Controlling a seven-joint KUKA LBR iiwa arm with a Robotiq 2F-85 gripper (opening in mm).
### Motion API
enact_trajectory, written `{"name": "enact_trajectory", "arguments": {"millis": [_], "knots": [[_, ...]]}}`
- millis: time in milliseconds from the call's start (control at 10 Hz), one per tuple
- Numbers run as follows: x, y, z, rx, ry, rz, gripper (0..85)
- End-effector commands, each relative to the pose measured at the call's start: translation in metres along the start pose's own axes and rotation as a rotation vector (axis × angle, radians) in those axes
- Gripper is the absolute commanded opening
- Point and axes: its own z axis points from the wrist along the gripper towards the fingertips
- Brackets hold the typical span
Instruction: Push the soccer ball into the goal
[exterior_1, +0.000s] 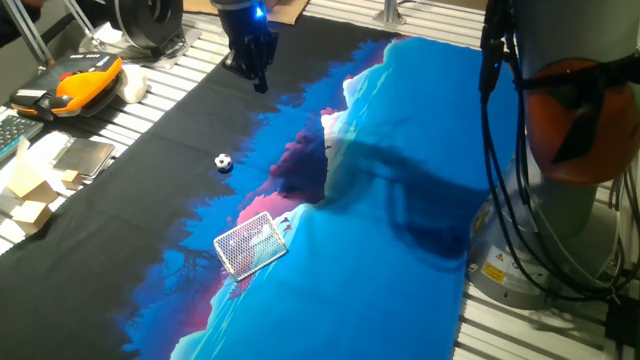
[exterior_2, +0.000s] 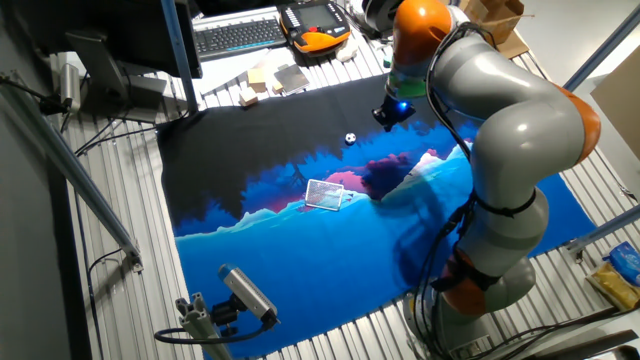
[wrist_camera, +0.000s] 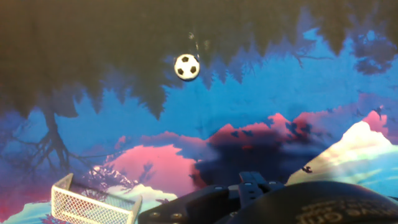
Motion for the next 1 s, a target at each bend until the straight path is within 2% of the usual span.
{"name": "enact_trajectory", "arguments": {"millis": [0, 200, 300, 400, 600, 800, 900], "knots": [[0.0000, 0.0001, -0.0001, -0.030, 0.002, 0.007, 0.0], [0.0000, 0.0001, -0.0001, -0.004, 0.007, -0.001, 0.0], [0.0000, 0.0001, -0.0001, 0.034, 0.006, -0.026, 0.0], [0.0000, 0.0001, -0.0001, 0.046, 0.004, -0.024, 0.0], [0.0000, 0.0001, -0.0001, 0.037, 0.015, -0.006, 0.0], [0.0000, 0.0001, -0.0001, 0.026, 0.042, 0.033, 0.0], [-0.0038, -0.0010, 0.0024, 0.016, 0.065, 0.054, 17.0]]}}
